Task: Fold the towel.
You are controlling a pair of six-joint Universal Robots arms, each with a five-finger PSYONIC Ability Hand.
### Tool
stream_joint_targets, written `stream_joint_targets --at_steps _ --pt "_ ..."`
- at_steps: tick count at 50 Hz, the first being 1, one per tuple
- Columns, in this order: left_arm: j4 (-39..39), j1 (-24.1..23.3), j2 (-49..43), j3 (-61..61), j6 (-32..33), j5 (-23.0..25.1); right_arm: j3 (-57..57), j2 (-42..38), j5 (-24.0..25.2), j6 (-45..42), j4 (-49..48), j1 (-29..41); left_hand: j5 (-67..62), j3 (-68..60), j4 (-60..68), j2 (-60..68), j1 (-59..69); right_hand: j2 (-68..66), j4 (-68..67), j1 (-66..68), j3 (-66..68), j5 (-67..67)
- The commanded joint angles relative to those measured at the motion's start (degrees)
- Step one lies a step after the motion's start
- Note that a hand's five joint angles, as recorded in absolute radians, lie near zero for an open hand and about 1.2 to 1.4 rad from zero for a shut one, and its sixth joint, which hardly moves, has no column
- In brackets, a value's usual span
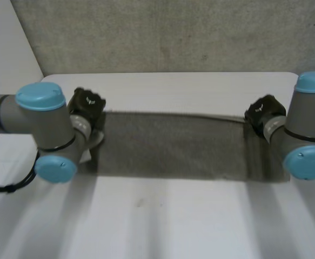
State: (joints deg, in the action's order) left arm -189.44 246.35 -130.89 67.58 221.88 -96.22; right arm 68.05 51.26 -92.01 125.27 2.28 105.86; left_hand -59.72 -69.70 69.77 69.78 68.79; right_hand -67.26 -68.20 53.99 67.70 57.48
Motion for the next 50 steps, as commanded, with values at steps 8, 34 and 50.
stream_joint_targets --at_steps 8,34,50 --pt "-5.4 0.09 -14.39 -23.79 1.45 5.08 -12.74 -8.21 0.26 -5.56 -17.63 0.14 -10.28 -10.3 10.23 10.22 11.21 -12.74 -11.8 26.01 12.3 12.52" --pt "-21.32 7.21 8.55 2.38 -16.75 8.68 7.54 12.64 3.42 7.97 -22.76 -0.39 -10.28 -10.3 10.23 10.22 11.21 -12.74 -11.8 26.01 12.3 12.52" --pt "-23.96 10.2 3.45 27.86 -11.91 16.51 19.85 6.04 9.04 10.96 -16.52 -1.53 -10.28 -10.3 10.23 10.22 11.21 -12.74 -11.8 26.01 12.3 12.52"
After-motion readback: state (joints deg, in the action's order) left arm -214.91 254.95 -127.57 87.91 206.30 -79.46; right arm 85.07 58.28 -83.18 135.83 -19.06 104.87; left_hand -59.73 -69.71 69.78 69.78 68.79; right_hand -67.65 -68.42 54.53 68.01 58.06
